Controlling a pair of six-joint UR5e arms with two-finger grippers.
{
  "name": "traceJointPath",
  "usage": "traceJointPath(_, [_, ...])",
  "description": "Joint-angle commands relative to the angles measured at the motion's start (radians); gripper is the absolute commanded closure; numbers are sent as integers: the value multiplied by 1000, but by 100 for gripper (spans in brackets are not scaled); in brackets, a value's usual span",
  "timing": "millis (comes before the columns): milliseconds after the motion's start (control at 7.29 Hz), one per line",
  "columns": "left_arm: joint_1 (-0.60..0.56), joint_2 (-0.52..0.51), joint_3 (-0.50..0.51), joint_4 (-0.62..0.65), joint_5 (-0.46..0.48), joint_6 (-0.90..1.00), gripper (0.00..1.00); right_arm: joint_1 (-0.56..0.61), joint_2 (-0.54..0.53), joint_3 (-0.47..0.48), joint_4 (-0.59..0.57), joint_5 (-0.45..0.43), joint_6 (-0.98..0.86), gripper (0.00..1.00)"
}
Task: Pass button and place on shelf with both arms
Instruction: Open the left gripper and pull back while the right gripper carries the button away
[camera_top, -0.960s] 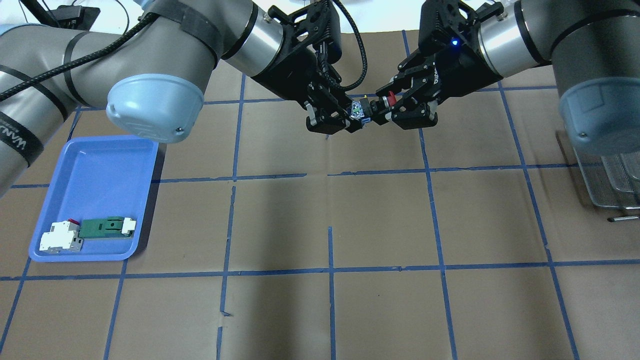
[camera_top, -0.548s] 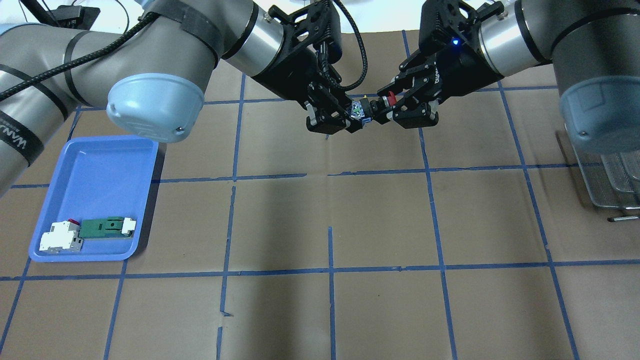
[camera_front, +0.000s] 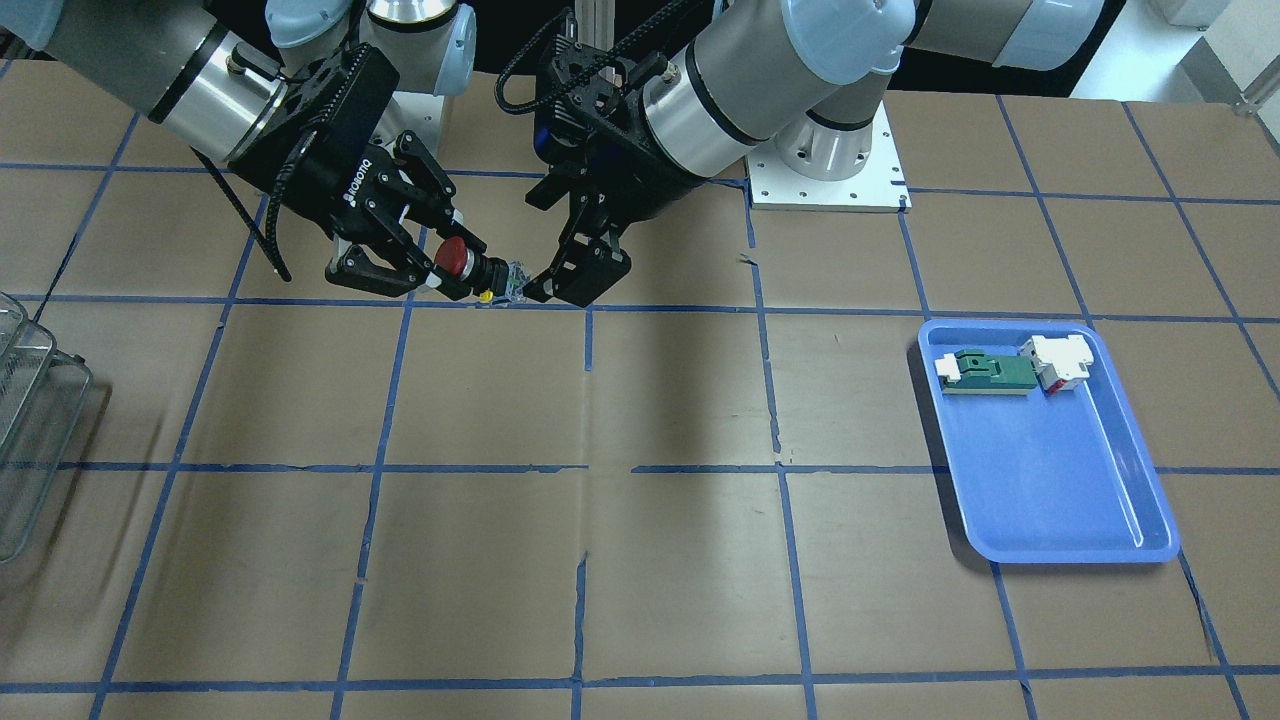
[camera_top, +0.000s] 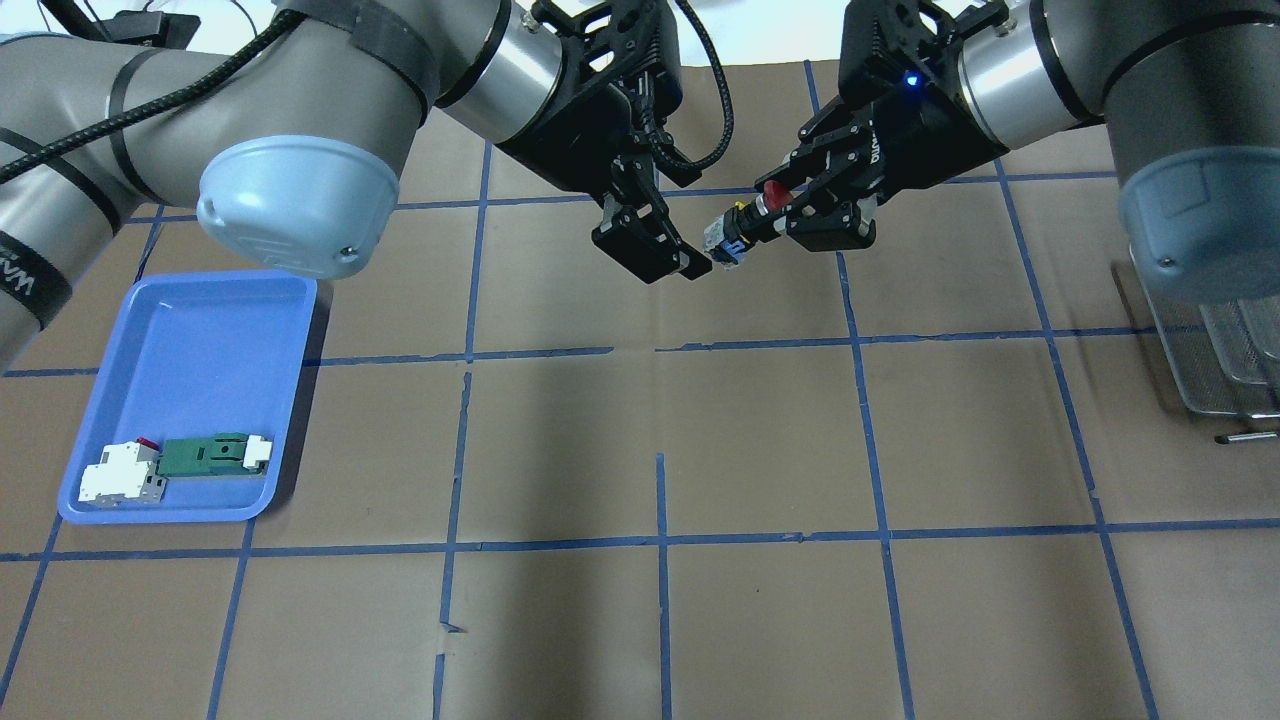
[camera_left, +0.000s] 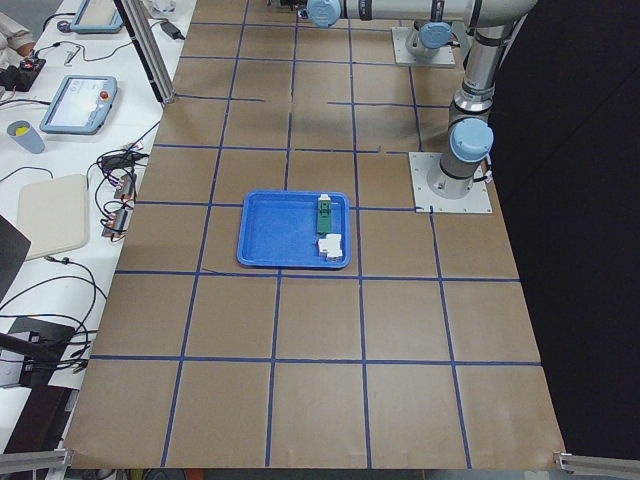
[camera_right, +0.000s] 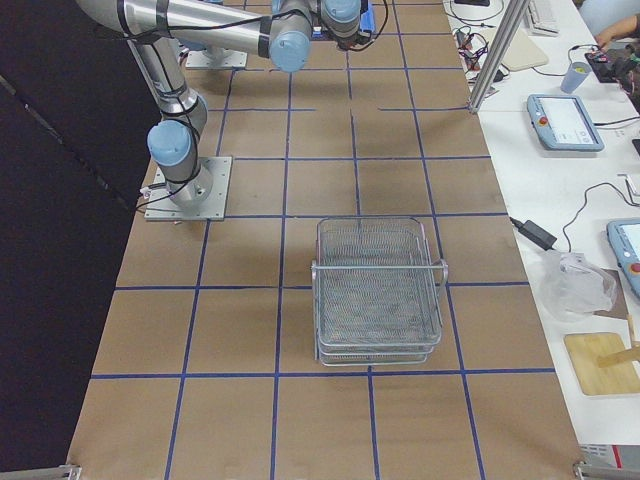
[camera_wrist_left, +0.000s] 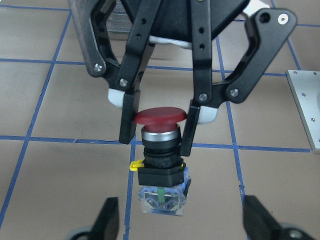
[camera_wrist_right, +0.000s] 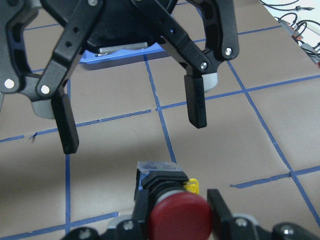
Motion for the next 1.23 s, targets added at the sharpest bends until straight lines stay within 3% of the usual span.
traceJointPath(0, [7,20,7,-42,23,-26,0,-5,4,-6,0,-42,0,100])
traceJointPath(137, [13,45,20,-100,131,-102,0,-17,5,-14,-2,-80,0,100])
traceJointPath(548, [49,88,25,-205,447,-460,0,-138,9,-124,34,-340,3,100])
traceJointPath(823, [74,96,-5,-202,569,-686,0,-317,10,-158,52,-535,2,100])
traceJointPath(1097, [74,109,-7,-191,611,-1018,0,-411,13,-172,32,-780,-17,100])
